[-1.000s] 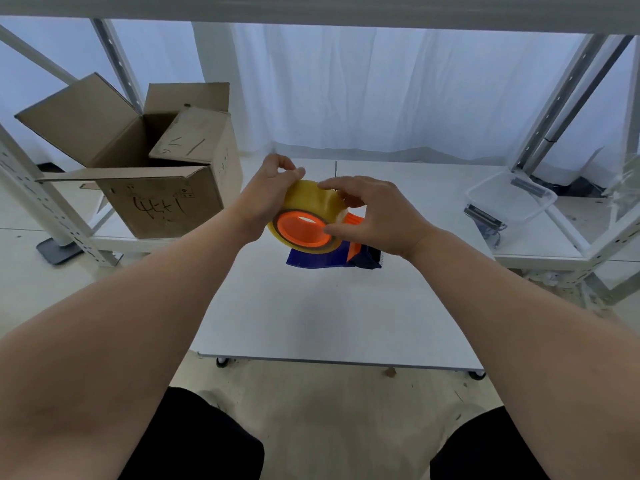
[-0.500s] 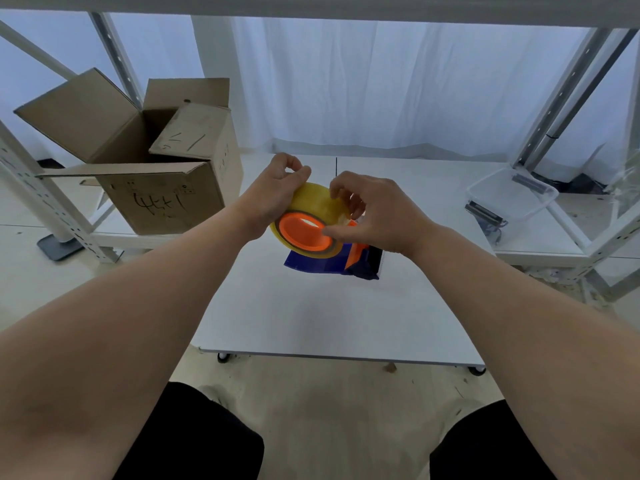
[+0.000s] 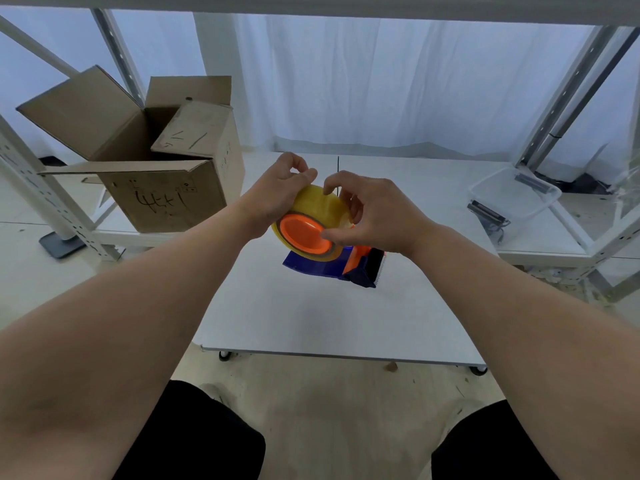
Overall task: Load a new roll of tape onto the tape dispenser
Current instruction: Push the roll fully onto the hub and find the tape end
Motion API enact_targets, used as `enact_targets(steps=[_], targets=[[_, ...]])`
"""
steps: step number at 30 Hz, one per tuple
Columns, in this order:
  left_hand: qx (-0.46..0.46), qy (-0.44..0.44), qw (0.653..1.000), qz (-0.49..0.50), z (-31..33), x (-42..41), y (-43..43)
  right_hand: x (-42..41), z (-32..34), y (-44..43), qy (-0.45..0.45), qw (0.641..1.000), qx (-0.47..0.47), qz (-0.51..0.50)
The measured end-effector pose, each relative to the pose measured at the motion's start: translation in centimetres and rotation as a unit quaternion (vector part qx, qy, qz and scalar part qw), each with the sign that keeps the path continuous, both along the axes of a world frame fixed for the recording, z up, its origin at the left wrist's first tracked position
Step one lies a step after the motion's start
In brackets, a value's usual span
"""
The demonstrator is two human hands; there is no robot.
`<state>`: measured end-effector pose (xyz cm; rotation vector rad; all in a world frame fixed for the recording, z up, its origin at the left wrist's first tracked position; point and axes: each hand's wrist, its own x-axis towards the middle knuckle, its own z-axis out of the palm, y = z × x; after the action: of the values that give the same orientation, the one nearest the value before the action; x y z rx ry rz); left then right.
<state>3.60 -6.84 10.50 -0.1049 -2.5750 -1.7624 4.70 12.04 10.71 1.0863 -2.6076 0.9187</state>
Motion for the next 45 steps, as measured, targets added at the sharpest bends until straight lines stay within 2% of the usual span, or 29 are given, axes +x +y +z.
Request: enact_targets(steps=[3, 7, 15, 19, 30, 35, 40, 45], targets=[[0.006, 0.002, 1.000, 0.000, 0.0, 0.1, 0.1, -0.1, -0.2, 0.0, 0.007, 1.000, 0.020, 0.003], [-0.004, 0.011, 1.000, 0.003, 0.1, 0.0, 0.1, 0.0, -0.1, 0.0, -0.024, 1.000, -0.007, 0.000], [-0.021, 0.008, 1.000, 0.008, -0.2, 0.0, 0.2, -0.2, -0.4, 0.0, -0.001, 1.000, 0.030, -0.001], [-0.021, 0.012, 1.000, 0.016, -0.2, 0.0, 0.2, -0.2, -0.4, -0.1, -0.029, 1.000, 0.009, -0.005], [-0.020, 0.009, 0.999, 0.031, -0.3, -0.2, 0.1, -0.6, -0.8, -0.2, -0.001, 0.997, 0.078, -0.005], [-0.025, 0.008, 0.999, 0.044, -0.5, -0.5, 0.0, -0.4, -0.5, -0.4, -0.015, 0.999, 0.034, -0.006], [-0.049, -0.012, 0.998, 0.044, -0.9, -0.4, 0.0, -0.5, -0.7, -0.5, -0.023, 0.997, 0.078, 0.000], [-0.052, -0.016, 0.997, 0.061, -1.0, -0.5, -0.2, -0.6, -0.7, -0.9, -0.041, 0.997, 0.063, -0.012]])
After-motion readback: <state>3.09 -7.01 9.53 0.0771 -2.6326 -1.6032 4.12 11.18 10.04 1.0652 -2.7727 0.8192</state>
